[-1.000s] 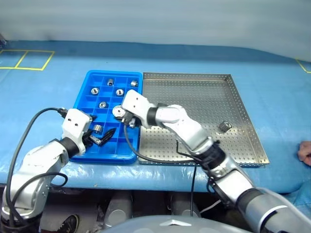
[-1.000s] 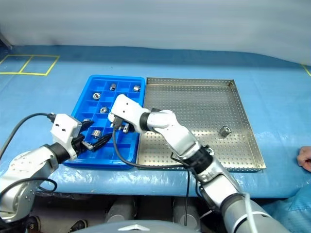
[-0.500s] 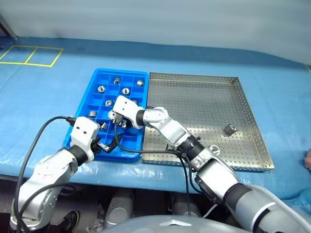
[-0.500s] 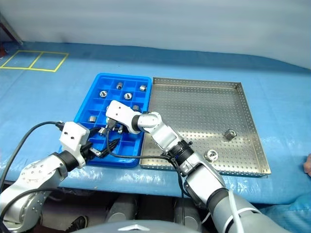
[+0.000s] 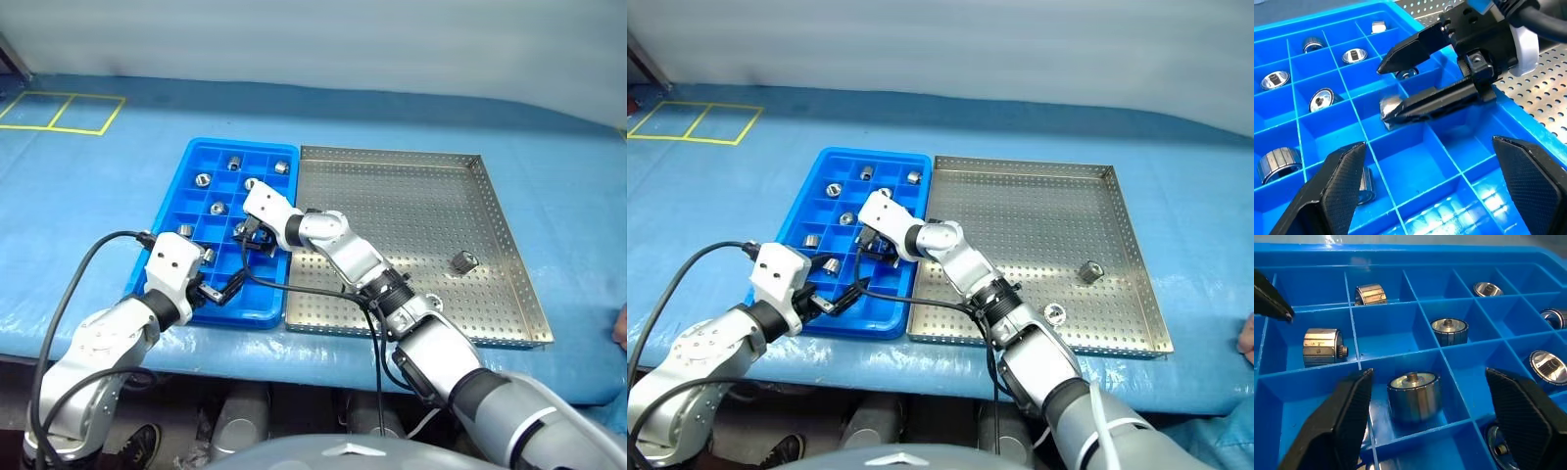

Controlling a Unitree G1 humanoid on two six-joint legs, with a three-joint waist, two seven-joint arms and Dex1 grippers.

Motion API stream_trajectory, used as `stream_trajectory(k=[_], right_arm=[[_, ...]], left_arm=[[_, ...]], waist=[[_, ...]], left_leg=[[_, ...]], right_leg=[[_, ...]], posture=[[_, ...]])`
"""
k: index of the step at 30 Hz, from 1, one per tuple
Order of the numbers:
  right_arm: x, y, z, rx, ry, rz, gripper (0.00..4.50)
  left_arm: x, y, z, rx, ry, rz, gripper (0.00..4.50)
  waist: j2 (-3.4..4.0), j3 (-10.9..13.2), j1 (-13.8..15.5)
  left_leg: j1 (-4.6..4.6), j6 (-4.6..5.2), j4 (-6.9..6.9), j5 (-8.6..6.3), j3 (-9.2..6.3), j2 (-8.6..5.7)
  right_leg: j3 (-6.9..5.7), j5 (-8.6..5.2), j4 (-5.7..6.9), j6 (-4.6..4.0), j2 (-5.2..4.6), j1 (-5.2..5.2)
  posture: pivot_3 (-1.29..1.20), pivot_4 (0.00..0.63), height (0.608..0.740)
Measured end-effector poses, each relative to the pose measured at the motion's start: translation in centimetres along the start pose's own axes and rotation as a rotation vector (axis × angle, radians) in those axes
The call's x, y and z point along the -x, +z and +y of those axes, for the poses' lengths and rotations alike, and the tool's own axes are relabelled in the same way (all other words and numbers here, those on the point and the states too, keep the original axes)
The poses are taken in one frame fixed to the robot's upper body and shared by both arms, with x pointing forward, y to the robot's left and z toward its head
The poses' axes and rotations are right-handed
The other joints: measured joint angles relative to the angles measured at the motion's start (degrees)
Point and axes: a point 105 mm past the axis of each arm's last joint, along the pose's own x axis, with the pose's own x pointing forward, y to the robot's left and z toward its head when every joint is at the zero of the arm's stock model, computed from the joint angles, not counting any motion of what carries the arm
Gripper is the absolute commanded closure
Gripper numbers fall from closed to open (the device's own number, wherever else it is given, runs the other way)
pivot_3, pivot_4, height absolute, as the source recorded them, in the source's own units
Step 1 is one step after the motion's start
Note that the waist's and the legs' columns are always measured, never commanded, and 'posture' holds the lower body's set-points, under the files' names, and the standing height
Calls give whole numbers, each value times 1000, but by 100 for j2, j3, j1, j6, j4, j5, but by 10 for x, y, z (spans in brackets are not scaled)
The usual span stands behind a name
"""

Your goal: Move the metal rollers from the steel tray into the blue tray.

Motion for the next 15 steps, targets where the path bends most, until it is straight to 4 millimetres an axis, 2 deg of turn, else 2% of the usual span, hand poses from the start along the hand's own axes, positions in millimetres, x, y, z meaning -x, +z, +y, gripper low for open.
stream_trajectory(k=[4,7,10,11,13,15], right_arm=[[15,26,-9,13,-91,-114,816],[47,33,-24,34,-199,-146,816],[93,3,-39,68,-298,-24,816],[123,-21,-43,90,-345,86,816],[163,-59,-48,78,-402,279,816],[191,-74,-50,63,-454,381,816]], left_arm=[[-11,1,-5,7,-37,-4,0],[-20,8,-16,6,-84,-32,0],[-28,14,-23,22,-114,-64,0],[-33,17,-29,21,-144,-73,0],[-37,18,-38,20,-183,-78,0],[-44,22,-46,19,-224,-89,0]], waist=[[0,0,-4],[-3,-2,27],[-5,-3,49],[-4,-3,73],[-4,-2,9],[0,-1,-142]], left_leg=[[-2,-1,-3,1,-3,0],[-4,-1,-1,1,-6,-6],[-7,0,2,0,-8,-14],[-11,2,3,0,-10,-19],[-12,6,3,-2,-4,-20],[-3,6,1,-3,7,-9]], right_leg=[[-2,-1,-2,-1,-1,0],[-5,-1,-10,1,-7,7],[-5,-2,-20,5,-16,15],[-6,-3,-26,9,-20,15],[-1,-4,-28,12,-23,13],[3,-7,-18,13,-14,6]], posture=[[203,150,740],[175,150,740],[135,150,740],[129,150,740],[87,150,740],[54,150,740]])
